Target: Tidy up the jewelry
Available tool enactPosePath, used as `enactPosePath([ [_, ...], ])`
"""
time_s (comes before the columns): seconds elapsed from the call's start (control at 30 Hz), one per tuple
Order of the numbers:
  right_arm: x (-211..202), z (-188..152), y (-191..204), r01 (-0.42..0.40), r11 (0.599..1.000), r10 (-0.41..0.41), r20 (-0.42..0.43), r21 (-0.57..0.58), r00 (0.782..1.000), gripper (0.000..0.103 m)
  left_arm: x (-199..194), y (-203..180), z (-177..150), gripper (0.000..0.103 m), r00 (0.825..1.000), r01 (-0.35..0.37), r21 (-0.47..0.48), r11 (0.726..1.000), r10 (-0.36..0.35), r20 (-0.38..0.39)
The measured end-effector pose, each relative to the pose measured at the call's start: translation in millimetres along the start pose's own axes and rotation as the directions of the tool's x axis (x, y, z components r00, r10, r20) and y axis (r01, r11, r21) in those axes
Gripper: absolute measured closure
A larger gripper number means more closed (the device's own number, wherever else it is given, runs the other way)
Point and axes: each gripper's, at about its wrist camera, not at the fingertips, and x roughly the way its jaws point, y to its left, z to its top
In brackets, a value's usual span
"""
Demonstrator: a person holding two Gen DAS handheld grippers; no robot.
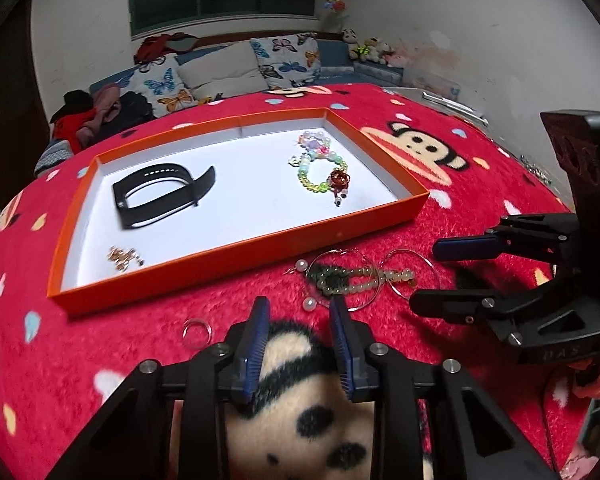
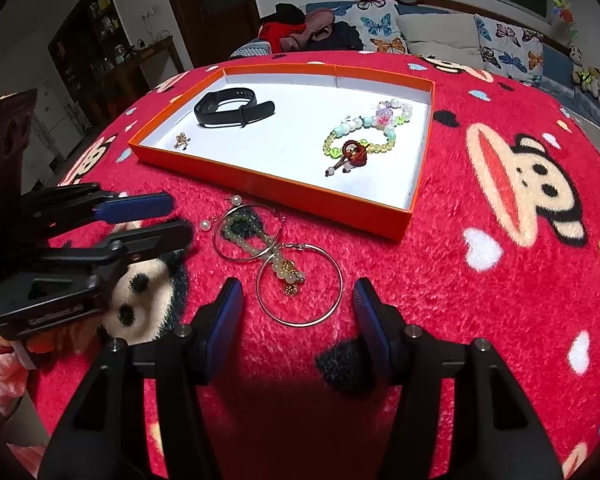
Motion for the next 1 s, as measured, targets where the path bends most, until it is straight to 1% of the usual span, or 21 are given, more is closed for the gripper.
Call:
enactPosePath([
  [0.03, 1, 0, 0, -0.001, 1.0, 0.001, 0.0, 0.0, 1.0, 0.045, 2, -1, 1, 0.077, 1.0, 0.002, 0.013, 1.0, -0.002, 0.001],
  [0.13, 2, 0, -1, -0.006, 1.0, 0.006, -0.004, -0.002, 1.0, 0.045, 9, -2, 2, 0.08, 1.0, 0.003, 0.04, 0.999, -0.003, 0.001],
  [0.3, 3, 0, -1, -0.011, 1.0, 0.011, -0.008, -0.01, 1.0, 0.045, 16, -1, 1, 0.086, 1.0, 0.012, 0.053, 0.999, -0.012, -0.01],
  [0.43, 4, 1, -1, -0.011, 1.0, 0.011, -0.01, -0.017, 1.0, 0.045, 18, -3, 2, 0.093, 1.0, 0.021, 0.068, 0.997, -0.021, -0.009],
  [0.63, 6, 3, 0, -0.002, 0.999, 0.002, -0.017, -0.033, 1.0, 0.045, 17, -8, 1, 0.096, 1.0, 0.019, 0.09, 0.996, -0.019, -0.006],
  [0.7, 7, 4, 1, -0.001, 0.999, 0.001, -0.018, -0.04, 1.0, 0.043, 16, -7, 1, 0.096, 1.0, 0.018, 0.085, 0.996, -0.018, -0.001],
  [0.87, 9, 5, 5, 0.008, 0.998, -0.01, -0.023, -0.065, 1.0, 0.044, 12, -2, 1, 0.096, 1.0, 0.017, 0.067, 0.998, -0.018, 0.011],
  [1.0, 9, 4, 8, 0.026, 0.996, -0.028, -0.023, -0.084, 0.999, 0.049, 10, 0, 1, 0.096, 1.0, 0.018, 0.062, 0.998, -0.019, 0.016],
])
